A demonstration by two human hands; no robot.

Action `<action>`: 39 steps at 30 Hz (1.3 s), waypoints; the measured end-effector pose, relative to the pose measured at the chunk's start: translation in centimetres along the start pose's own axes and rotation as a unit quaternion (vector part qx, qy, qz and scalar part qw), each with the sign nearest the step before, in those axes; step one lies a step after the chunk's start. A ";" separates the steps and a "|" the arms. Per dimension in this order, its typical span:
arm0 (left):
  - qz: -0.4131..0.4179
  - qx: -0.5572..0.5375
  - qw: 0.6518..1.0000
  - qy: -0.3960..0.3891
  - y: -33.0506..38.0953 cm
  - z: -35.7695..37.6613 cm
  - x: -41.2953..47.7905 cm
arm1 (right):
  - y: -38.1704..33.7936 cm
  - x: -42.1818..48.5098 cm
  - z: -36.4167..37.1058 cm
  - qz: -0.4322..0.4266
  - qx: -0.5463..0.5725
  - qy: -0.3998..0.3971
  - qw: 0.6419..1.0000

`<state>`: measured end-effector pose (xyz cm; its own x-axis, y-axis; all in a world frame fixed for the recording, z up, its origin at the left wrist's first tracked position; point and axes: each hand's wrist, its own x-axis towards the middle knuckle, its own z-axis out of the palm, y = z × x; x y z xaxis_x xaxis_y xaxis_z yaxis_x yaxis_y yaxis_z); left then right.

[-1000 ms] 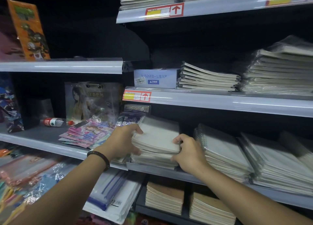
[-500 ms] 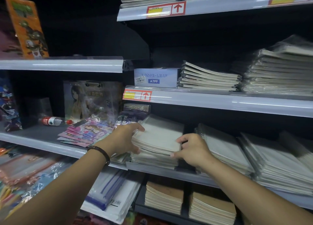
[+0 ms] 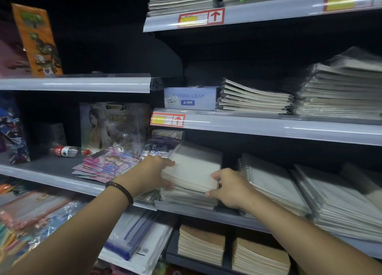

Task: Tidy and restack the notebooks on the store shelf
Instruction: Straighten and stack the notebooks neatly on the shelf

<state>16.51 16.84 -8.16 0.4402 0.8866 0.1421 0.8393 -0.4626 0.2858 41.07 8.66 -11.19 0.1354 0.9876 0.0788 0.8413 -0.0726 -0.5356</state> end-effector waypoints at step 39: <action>-0.011 -0.019 0.999 0.049 0.5 3.0 -1.2 | 0.5 -0.6 2.3 0.036 0.005 0.090 0.995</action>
<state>17.33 15.53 -11.02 0.3871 0.8936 0.2272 0.8351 -0.4442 0.3245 40.16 8.32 -13.46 0.2864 0.9393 0.1888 0.8209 -0.1390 -0.5539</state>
